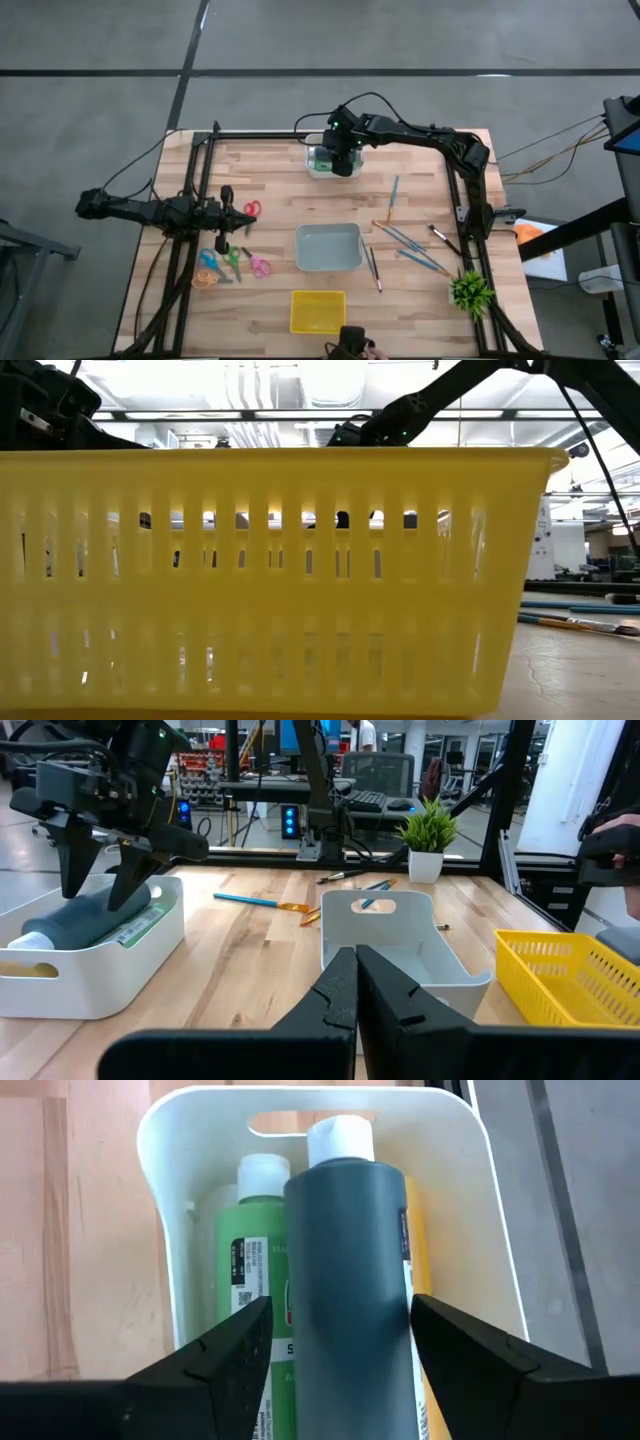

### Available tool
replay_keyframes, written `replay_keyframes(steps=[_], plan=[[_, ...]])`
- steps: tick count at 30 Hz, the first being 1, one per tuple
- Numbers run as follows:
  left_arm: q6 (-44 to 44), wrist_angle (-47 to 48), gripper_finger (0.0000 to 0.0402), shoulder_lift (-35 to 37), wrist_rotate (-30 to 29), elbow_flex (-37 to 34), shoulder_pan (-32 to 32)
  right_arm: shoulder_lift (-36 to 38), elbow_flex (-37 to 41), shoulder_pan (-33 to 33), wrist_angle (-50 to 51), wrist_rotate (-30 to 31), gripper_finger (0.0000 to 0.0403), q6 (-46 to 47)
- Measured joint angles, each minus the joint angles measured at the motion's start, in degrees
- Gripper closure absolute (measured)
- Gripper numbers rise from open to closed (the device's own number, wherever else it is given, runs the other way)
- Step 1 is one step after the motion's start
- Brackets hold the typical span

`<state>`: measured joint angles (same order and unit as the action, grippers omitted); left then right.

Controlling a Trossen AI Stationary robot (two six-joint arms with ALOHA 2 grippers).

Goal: Pick & Place Paint Supplies
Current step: Put the black paint bottle into the white bin, then put the blue paint brush into the gray bin

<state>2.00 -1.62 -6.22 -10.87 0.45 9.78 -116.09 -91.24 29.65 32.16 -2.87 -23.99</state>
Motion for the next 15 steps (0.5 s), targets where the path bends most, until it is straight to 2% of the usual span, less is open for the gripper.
replay_keyframes(steps=[10,15], plan=[[-0.02,-0.01,0.0401,0.00,0.00,0.00,0.01,2.23,0.00,-1.01,0.49,-0.17,0.0167,0.37],[0.00,-0.01,0.0401,0.00,0.00,-0.02,0.02,5.25,0.00,-2.38,1.30,-0.18,0.0166,4.93]])
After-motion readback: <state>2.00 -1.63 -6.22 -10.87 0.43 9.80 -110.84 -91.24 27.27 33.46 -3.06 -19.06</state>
